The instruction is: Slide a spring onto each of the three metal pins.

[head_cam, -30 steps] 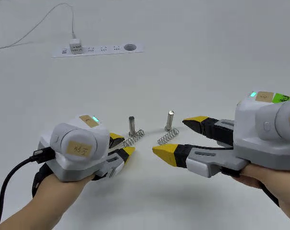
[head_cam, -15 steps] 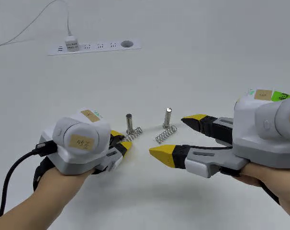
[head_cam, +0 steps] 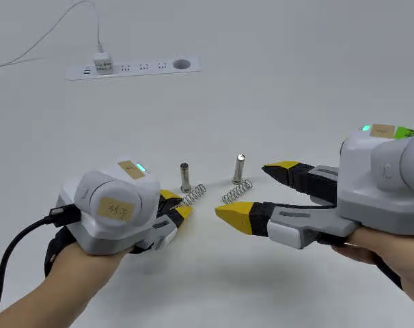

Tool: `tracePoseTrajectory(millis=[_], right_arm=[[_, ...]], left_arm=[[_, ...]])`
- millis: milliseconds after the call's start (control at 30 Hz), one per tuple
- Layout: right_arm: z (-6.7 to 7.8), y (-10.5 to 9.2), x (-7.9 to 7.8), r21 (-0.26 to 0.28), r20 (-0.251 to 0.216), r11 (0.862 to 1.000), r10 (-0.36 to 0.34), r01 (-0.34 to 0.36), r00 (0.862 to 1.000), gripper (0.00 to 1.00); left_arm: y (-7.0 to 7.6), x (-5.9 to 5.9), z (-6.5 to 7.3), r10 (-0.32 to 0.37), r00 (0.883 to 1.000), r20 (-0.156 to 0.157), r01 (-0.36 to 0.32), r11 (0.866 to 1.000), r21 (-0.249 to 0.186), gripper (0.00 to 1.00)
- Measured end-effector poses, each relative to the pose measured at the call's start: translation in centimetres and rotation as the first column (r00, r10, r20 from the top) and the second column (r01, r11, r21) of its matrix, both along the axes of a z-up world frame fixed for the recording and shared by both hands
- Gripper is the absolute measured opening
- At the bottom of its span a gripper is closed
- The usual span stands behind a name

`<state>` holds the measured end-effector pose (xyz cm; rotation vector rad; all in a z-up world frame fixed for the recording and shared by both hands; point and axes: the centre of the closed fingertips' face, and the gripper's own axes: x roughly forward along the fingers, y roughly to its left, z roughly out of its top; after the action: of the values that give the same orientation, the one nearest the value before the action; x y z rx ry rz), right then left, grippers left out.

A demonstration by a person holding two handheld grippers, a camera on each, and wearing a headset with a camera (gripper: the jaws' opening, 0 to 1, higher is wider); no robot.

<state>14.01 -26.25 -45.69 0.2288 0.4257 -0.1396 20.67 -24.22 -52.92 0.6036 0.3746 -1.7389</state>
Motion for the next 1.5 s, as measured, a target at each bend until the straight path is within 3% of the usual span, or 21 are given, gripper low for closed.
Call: tracePoseTrajectory(millis=[267,400,533,700,900,1067,1167,1500], right_arm=[[0.5,0.1,0.1,0.032,0.016,0.999,-0.018,0.018,1.000,0.62],[0.8,0.0,0.3,0.059,0.030,0.998,-0.035,0.033,0.999,0.61],[1.3,0.3,0.7,0.077,0.046,0.997,-0.034,0.030,0.998,0.59],[1.8,0.5,1.4,0.121,0.074,0.992,-0.051,0.042,0.996,0.53],[2.1,1.0,2.3,0.159,0.088,0.987,-0.052,0.037,0.995,0.48],[2.2,1.6,3.0,0.203,0.101,0.979,-0.047,0.026,0.994,0.44],[2.1,1.9,3.5,0.233,0.102,0.972,-0.046,0.022,0.994,0.41],[1.9,3.0,4.6,0.334,0.116,0.942,-0.053,0.012,0.992,0.31]], left_arm=[[0.6,-0.7,2.0,0.019,0.998,-0.057,-0.022,0.998,-0.053,0.10],[1.1,-1.1,2.7,0.016,0.998,-0.065,-0.020,0.997,-0.072,0.10],[1.7,-1.4,3.5,0.020,0.996,-0.092,-0.030,0.994,-0.109,0.10],[2.3,-1.4,4.2,0.025,0.995,-0.094,-0.039,0.988,-0.150,0.10],[2.8,-1.5,5.3,0.045,0.988,-0.145,-0.074,0.977,-0.200,0.10],[3.1,-1.5,6.0,0.061,0.979,-0.196,-0.106,0.969,-0.223,0.10],[3.2,-1.3,6.5,0.082,0.962,-0.259,-0.146,0.960,-0.239,0.10],[3.9,-1.4,7.3,0.077,0.957,-0.278,-0.156,0.949,-0.272,0.10]])
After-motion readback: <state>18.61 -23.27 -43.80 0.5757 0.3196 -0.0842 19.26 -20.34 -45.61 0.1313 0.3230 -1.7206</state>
